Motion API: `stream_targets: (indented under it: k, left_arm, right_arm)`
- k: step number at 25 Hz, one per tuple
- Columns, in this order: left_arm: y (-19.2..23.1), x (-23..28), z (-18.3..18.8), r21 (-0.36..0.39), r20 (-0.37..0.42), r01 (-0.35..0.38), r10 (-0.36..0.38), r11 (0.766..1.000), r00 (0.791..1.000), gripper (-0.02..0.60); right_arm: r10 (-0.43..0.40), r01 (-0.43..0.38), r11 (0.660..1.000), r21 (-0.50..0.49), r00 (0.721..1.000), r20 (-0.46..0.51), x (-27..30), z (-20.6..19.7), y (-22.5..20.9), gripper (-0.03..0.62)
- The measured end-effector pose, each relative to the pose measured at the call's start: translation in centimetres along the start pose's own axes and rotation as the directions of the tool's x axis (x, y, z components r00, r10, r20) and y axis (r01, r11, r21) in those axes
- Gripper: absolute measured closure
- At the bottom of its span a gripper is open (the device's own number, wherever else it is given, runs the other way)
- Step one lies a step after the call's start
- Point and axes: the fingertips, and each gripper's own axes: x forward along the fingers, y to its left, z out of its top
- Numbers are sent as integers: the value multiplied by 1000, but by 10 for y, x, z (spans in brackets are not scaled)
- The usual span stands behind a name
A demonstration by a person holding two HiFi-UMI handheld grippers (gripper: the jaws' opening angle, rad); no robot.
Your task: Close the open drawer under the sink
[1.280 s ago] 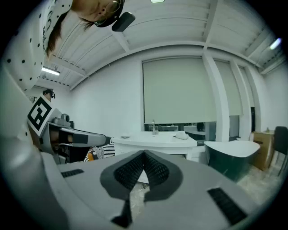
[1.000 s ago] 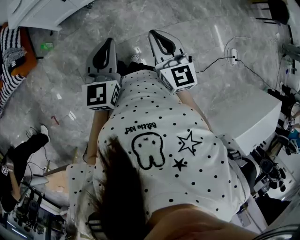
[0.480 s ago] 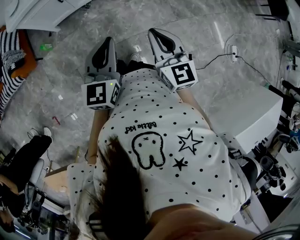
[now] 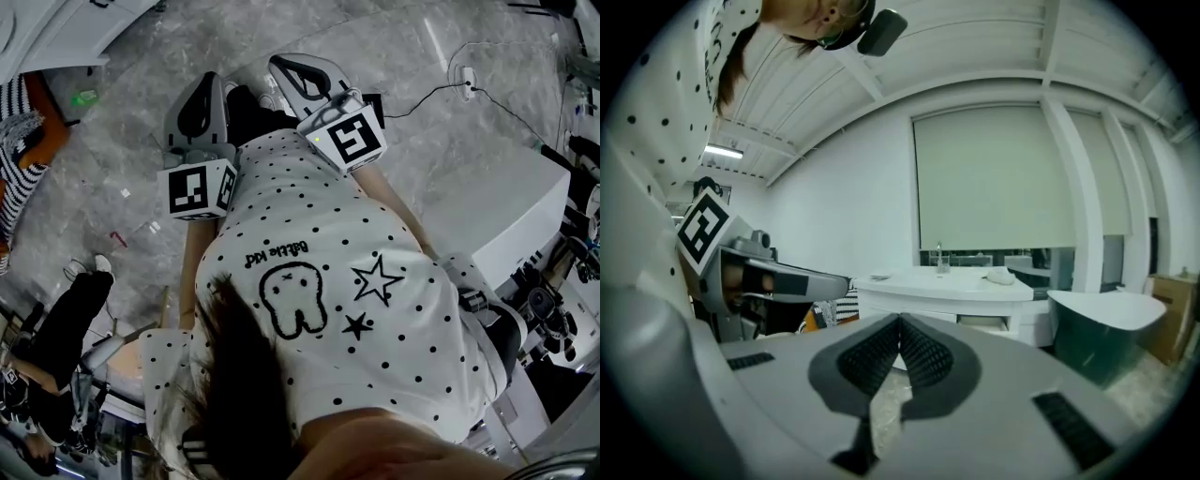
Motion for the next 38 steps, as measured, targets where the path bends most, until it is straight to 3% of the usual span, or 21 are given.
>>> stream_targets:
  k: [7,18,27,38]
  left_arm:
    - [25,29,2,-9,-11,18,-18,1000,1000,574]
    - [67,90,43,5,-19,67,-66,998,998,574]
    - [85,120,58,65,-3,91,-91,994,996,574]
    - [119,144,55,-1,-19,62,-62,998,998,574]
  right_arm:
    - [-21,21,1000,-1,1000,-13,33,-3,-18,580]
    - [-10,7,998,-59,999,-38,96,28,-42,580]
    - [-92,91,996,-23,995,-27,121,37,-75,580]
    - [-181,181,984,-5,982,-50,140,33,-107,580]
